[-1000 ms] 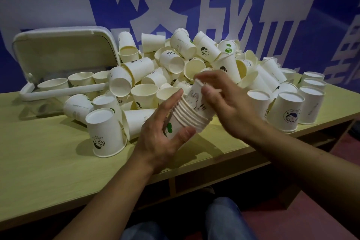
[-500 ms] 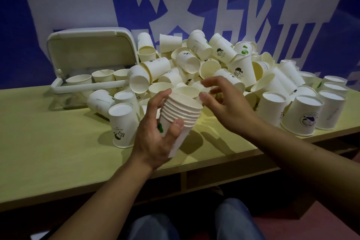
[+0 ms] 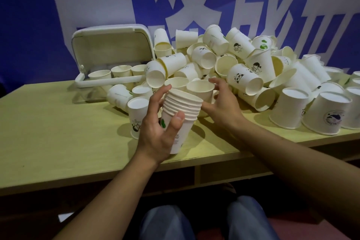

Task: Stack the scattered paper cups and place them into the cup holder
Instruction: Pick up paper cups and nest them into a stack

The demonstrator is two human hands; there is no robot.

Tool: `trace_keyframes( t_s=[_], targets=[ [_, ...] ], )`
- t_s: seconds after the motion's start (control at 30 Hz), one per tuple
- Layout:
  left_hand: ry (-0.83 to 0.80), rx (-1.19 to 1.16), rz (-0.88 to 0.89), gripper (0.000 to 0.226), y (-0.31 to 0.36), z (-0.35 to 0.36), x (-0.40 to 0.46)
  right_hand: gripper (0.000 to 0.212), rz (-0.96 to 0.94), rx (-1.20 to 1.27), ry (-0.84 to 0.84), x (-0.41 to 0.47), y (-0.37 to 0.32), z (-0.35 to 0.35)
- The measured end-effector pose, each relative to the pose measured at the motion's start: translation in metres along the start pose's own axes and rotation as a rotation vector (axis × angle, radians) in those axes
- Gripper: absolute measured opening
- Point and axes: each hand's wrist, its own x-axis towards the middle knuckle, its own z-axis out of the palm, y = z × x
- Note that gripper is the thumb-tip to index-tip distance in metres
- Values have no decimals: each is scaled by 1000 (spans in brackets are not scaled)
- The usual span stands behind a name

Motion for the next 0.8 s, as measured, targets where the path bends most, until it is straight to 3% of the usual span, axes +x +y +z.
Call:
trace_keyframes(
  t_s=[0.17, 0.33, 0.47, 0.8],
  targets=[
    [-9, -13, 14, 56, 0, -1, 0, 69, -71, 189, 122, 3, -14, -24],
    [-35, -22, 36, 59, 2, -1, 0, 69, -169, 310, 129, -7, -50, -52],
    [-63, -1, 73, 64, 6, 2, -2, 70, -217, 293, 4, -24, -73, -50],
    [102, -41, 145, 81, 8, -35, -12, 64, -257, 172, -286, -58, -84, -3]
  ],
)
